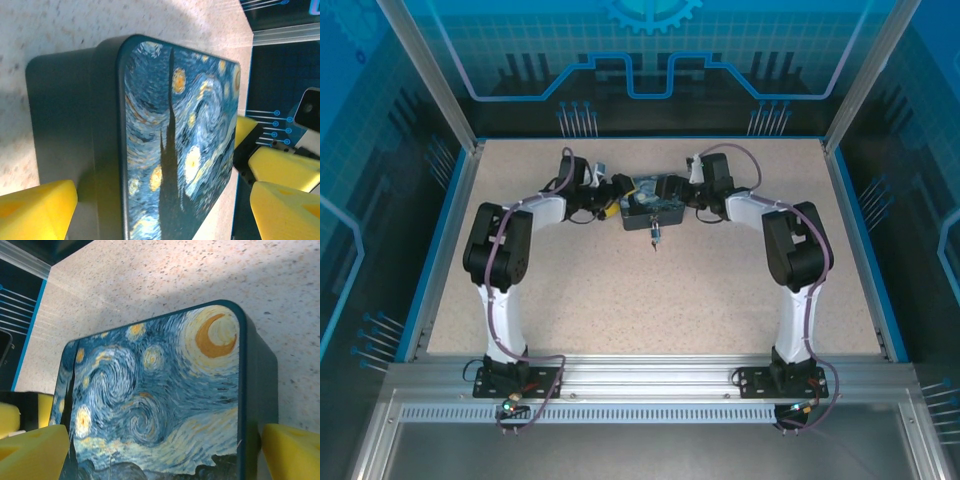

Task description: Unlock the padlock with the key

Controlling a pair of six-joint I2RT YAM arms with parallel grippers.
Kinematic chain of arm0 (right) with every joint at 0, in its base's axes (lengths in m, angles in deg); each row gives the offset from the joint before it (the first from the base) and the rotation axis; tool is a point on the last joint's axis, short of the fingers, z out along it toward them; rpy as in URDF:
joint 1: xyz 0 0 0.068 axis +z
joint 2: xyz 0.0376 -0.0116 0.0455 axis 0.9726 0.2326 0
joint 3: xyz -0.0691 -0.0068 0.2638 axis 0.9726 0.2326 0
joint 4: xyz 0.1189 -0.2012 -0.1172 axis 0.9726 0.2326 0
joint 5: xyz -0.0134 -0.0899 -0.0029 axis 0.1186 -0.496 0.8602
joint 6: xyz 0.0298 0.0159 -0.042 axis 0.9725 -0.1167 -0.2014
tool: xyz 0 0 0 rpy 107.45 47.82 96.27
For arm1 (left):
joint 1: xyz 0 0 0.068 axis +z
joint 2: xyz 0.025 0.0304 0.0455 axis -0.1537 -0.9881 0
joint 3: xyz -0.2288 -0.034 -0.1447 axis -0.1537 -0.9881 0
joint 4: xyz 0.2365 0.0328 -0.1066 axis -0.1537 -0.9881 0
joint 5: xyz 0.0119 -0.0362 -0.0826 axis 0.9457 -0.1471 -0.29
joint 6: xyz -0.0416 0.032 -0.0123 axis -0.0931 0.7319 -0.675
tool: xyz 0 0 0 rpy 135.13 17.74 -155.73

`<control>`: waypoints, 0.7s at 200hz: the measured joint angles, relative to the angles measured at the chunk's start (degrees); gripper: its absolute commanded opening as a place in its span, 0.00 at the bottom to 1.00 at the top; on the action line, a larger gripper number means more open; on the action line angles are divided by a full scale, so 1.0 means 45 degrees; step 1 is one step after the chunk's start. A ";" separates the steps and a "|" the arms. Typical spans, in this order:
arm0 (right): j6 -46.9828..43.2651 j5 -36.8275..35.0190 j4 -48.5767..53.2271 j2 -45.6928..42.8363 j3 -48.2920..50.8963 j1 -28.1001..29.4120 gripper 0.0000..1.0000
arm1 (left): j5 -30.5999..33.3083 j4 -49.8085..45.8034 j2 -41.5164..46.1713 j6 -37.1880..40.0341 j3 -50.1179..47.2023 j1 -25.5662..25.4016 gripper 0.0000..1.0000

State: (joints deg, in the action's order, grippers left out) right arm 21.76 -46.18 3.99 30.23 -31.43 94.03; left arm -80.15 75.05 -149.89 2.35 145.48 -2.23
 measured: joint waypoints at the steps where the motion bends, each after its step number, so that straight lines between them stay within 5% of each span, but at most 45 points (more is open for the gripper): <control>1: -0.0005 0.0029 0.0000 0.0019 -0.0019 0.0005 0.99 | -0.0005 0.0010 0.0039 -0.0015 -0.0068 -0.0005 0.91; 68: -0.0141 0.0699 -0.0204 0.0510 -0.0495 0.0058 1.00 | -0.0034 0.0403 0.1710 -0.0656 -0.2399 -0.0670 0.91; 140: 0.0000 0.0855 -0.0146 0.0112 0.0039 -0.0573 1.00 | 0.1486 0.0044 0.4469 -0.0287 -0.3730 -0.0466 0.92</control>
State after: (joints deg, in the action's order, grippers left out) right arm 21.76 -42.34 3.33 30.73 -31.26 91.45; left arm -73.46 75.25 -129.79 1.06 128.69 -4.33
